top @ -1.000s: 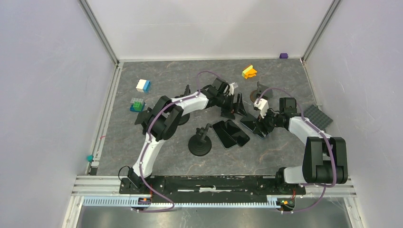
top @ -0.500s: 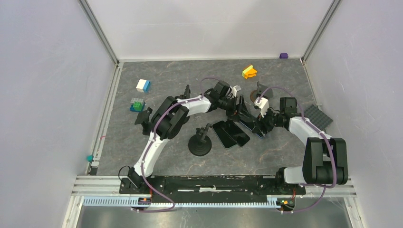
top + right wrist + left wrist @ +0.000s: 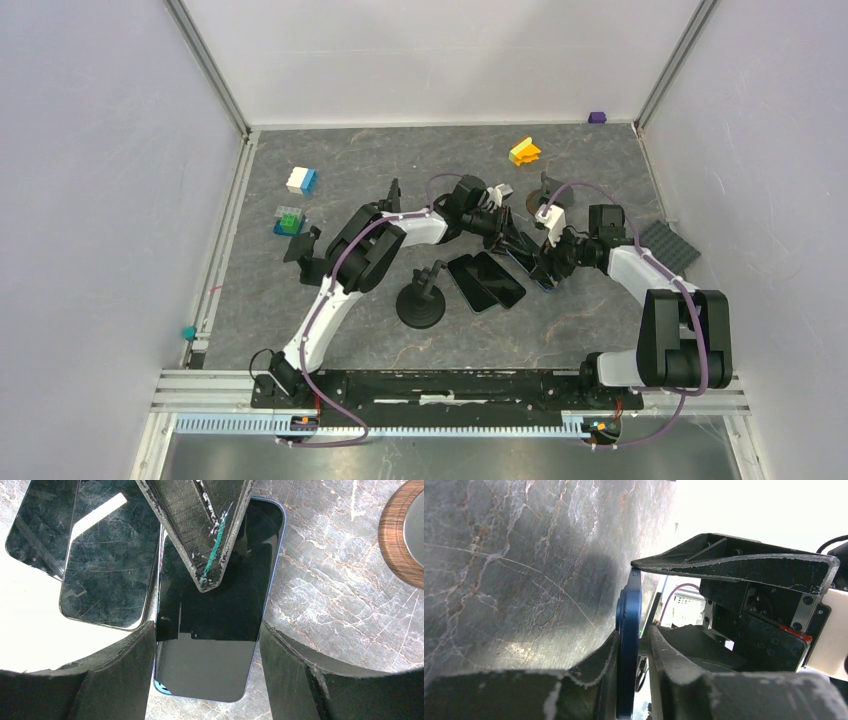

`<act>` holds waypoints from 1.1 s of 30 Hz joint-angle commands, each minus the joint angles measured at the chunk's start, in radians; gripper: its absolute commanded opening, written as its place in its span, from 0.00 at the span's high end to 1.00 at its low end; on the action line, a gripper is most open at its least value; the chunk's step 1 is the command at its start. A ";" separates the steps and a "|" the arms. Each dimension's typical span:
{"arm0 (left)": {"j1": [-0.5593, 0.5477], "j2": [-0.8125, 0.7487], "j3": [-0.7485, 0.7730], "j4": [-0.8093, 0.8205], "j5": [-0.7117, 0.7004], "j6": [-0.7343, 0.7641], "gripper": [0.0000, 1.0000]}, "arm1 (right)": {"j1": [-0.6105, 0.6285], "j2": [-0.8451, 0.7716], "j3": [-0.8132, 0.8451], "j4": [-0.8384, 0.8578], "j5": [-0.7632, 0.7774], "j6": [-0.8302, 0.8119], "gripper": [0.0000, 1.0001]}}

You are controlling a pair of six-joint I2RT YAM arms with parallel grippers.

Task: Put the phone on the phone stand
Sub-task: Pick up the phone at the center of the board.

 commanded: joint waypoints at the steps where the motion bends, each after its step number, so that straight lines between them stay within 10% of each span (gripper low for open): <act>1: -0.005 0.008 -0.005 0.086 0.052 -0.069 0.78 | -0.002 0.006 0.026 0.036 -0.034 -0.009 0.53; 5: -0.005 -0.002 0.013 0.064 0.052 -0.050 0.98 | -0.002 0.008 0.028 0.030 -0.030 -0.008 0.41; 10: -0.005 -0.052 0.065 -0.082 0.032 0.088 0.98 | -0.002 -0.029 0.032 0.024 -0.033 0.015 0.03; 23: -0.007 -0.219 0.263 -0.474 -0.067 0.454 0.98 | -0.002 -0.217 0.043 0.029 -0.044 0.110 0.02; 33: -0.015 -0.437 0.143 -0.515 -0.158 0.549 0.98 | 0.060 -0.333 0.093 -0.016 -0.027 0.123 0.02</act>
